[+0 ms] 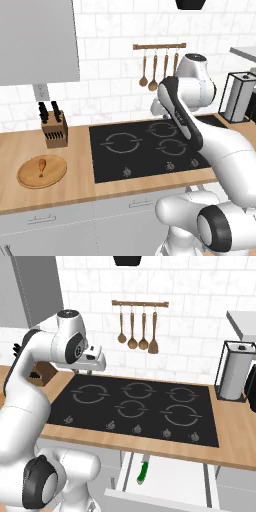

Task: Pick up the knife from the drawer and place it on the cutting board. Then place the meat from the plate to the cutting board.

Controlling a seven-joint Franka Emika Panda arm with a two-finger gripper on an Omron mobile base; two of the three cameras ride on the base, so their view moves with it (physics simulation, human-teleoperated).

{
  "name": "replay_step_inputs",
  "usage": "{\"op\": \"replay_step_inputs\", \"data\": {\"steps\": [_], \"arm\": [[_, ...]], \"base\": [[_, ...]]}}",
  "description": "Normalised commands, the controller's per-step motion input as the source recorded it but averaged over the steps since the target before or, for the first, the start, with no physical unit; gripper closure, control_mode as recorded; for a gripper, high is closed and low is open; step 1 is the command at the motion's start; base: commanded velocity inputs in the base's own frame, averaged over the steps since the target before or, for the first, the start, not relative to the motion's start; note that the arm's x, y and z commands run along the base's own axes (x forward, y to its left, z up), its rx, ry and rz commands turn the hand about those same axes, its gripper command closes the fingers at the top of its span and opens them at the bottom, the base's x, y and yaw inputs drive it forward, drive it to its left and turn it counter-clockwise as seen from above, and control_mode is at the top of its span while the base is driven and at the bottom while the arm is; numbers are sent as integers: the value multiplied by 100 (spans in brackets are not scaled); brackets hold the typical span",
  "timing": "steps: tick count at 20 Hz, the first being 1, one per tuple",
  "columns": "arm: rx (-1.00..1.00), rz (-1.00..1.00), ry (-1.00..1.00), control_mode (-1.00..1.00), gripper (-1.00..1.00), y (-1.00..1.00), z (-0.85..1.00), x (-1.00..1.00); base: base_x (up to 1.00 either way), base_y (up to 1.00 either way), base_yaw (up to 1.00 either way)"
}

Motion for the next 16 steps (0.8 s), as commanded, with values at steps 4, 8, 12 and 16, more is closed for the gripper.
{"op": "replay_step_inputs", "data": {"steps": [4,8,12,16], "arm": [[0,0,0,-100,-100,0,0,-21],[0,0,0,-100,-100,0,-4,-62],[0,0,0,-100,-100,0,-6,-62],[0,0,-2,-100,-100,0,-6,-69]], "base": [[0,0,0],[0,0,0],[0,0,0],[0,0,0]]}}
